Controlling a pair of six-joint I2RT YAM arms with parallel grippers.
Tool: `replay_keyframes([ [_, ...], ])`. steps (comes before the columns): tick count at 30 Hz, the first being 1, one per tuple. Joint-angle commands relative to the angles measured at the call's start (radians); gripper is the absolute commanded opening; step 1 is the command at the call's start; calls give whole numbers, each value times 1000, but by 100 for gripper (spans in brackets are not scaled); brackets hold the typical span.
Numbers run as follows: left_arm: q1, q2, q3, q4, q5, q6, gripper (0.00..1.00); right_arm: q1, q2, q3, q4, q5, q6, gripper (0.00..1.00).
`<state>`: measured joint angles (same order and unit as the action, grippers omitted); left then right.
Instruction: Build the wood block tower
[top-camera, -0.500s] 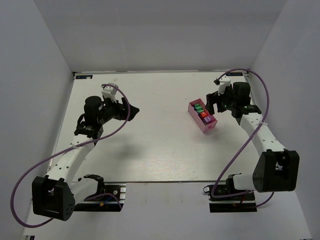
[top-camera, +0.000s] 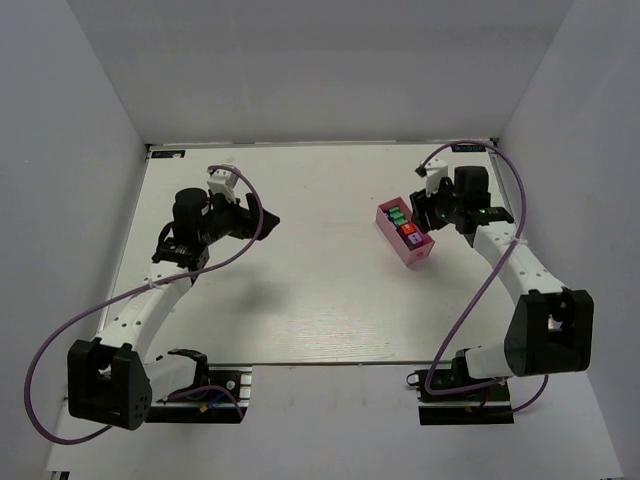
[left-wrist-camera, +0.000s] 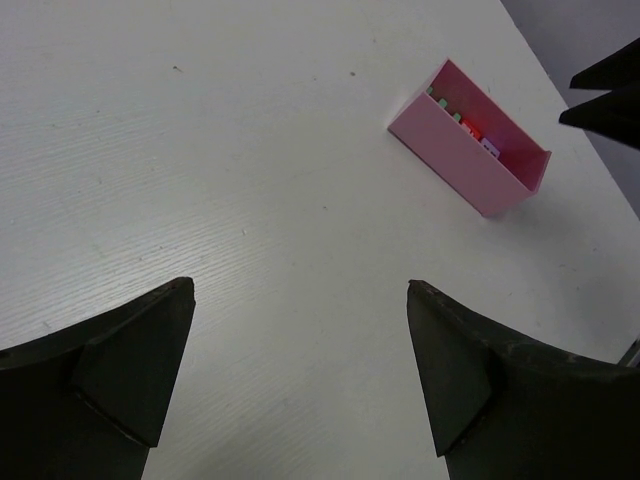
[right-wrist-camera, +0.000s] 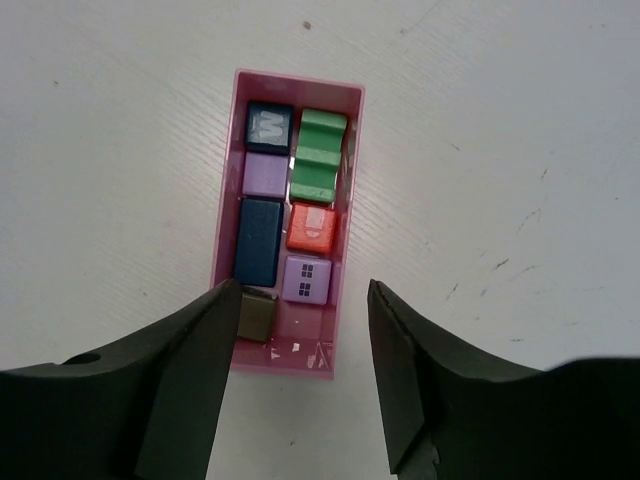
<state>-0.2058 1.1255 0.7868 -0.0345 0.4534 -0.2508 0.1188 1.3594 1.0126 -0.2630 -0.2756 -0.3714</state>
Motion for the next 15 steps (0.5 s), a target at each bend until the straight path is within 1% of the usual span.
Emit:
replay_keyframes([
  [1, -1, 3, 45, -24, 11, 1, 97, 30, 58, 56, -28, 78, -20, 60],
  [2, -1, 3, 45, -24, 2, 1, 99, 35, 75, 67, -35, 94, -17, 60],
  [5, -1, -6, 45, -24, 2, 1, 99, 51, 136, 103, -53, 154, -11, 60],
  [8, -1, -6, 45, -24, 11, 1, 99, 62, 185, 119, -59, 174, -6, 57],
  [15, -1, -6, 45, -15, 22, -8, 99, 62, 225, 123, -64, 237, -11, 57],
])
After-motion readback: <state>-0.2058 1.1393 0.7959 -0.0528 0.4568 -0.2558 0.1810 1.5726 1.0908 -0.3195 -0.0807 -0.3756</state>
